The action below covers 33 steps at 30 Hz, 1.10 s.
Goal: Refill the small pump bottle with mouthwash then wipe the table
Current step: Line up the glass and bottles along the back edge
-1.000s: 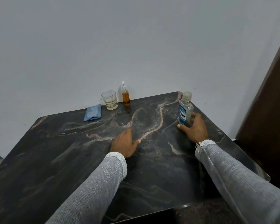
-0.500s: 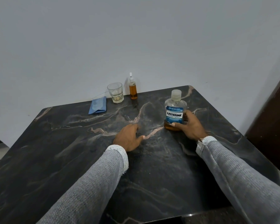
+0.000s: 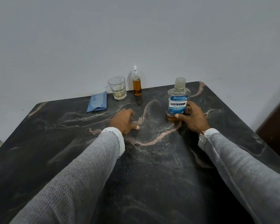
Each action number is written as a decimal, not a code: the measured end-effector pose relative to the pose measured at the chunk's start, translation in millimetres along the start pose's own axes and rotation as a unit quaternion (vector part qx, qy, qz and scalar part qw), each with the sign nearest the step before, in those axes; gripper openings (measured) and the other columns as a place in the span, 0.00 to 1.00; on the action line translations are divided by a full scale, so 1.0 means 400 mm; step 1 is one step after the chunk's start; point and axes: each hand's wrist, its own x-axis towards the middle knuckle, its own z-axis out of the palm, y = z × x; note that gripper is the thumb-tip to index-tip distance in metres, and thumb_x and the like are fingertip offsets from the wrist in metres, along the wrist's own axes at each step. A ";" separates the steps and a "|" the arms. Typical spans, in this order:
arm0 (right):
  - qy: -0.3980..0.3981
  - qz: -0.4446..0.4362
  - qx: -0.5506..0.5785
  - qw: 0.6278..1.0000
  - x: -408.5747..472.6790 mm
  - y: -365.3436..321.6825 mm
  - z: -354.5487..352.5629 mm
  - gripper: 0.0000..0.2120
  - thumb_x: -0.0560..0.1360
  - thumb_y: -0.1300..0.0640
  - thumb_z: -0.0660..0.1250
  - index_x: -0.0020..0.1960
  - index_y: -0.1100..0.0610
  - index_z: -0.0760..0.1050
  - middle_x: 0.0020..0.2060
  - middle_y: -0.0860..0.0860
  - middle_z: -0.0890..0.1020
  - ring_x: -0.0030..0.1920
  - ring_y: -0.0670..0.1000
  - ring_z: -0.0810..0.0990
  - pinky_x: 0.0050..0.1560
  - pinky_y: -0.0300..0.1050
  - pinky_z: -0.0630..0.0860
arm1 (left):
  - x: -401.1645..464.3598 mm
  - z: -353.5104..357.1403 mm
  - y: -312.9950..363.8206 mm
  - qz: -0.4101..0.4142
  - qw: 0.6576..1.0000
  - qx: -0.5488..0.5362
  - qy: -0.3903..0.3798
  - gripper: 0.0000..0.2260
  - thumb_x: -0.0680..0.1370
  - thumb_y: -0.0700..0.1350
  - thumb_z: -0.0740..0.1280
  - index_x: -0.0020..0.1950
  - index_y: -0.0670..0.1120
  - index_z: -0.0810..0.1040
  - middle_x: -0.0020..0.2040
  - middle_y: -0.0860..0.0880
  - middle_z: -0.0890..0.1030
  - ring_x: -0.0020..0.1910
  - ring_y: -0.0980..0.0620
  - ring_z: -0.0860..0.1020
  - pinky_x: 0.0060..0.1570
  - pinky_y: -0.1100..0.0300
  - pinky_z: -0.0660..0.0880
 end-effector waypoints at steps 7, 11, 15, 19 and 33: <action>-0.001 0.015 -0.018 1.000 0.165 -0.005 0.066 0.25 0.72 0.61 0.73 0.66 0.56 0.69 0.64 0.53 0.77 0.63 0.54 0.76 0.64 0.50 0.72 | 0.130 -0.030 -0.020 0.012 0.996 0.022 -0.083 0.44 0.66 0.53 0.79 0.76 0.47 0.60 0.74 0.44 0.67 0.72 0.41 0.67 0.71 0.44 0.65; 0.005 0.001 -0.016 1.000 0.245 -0.009 0.108 0.25 0.73 0.61 0.72 0.67 0.57 0.68 0.65 0.53 0.76 0.64 0.53 0.75 0.61 0.45 0.71 | 0.181 -0.041 -0.026 0.024 0.988 0.040 -0.145 0.50 0.65 0.54 0.80 0.79 0.49 0.55 0.77 0.45 0.63 0.75 0.42 0.63 0.72 0.42 0.64; -0.025 -0.001 -0.007 1.000 0.331 -0.016 0.130 0.26 0.73 0.62 0.72 0.68 0.58 0.67 0.65 0.54 0.76 0.62 0.52 0.76 0.63 0.46 0.72 | 0.210 -0.046 -0.029 0.026 0.979 0.092 -0.182 0.55 0.64 0.57 0.79 0.80 0.50 0.48 0.79 0.46 0.56 0.77 0.41 0.58 0.72 0.40 0.62; -0.037 0.002 0.004 0.999 0.401 -0.010 0.147 0.25 0.72 0.62 0.73 0.67 0.59 0.68 0.64 0.56 0.77 0.63 0.55 0.76 0.65 0.50 0.72 | 0.229 -0.058 -0.012 -0.005 0.959 0.161 -0.232 0.56 0.65 0.60 0.77 0.80 0.53 0.42 0.80 0.45 0.46 0.78 0.38 0.53 0.71 0.35 0.60; -0.079 0.006 0.046 0.996 0.504 0.017 0.163 0.25 0.73 0.63 0.71 0.68 0.59 0.69 0.65 0.55 0.76 0.65 0.56 0.75 0.67 0.55 0.71 | 0.255 -0.064 0.004 -0.028 0.945 0.207 -0.250 0.59 0.62 0.61 0.79 0.79 0.55 0.40 0.80 0.44 0.43 0.77 0.36 0.54 0.69 0.34 0.63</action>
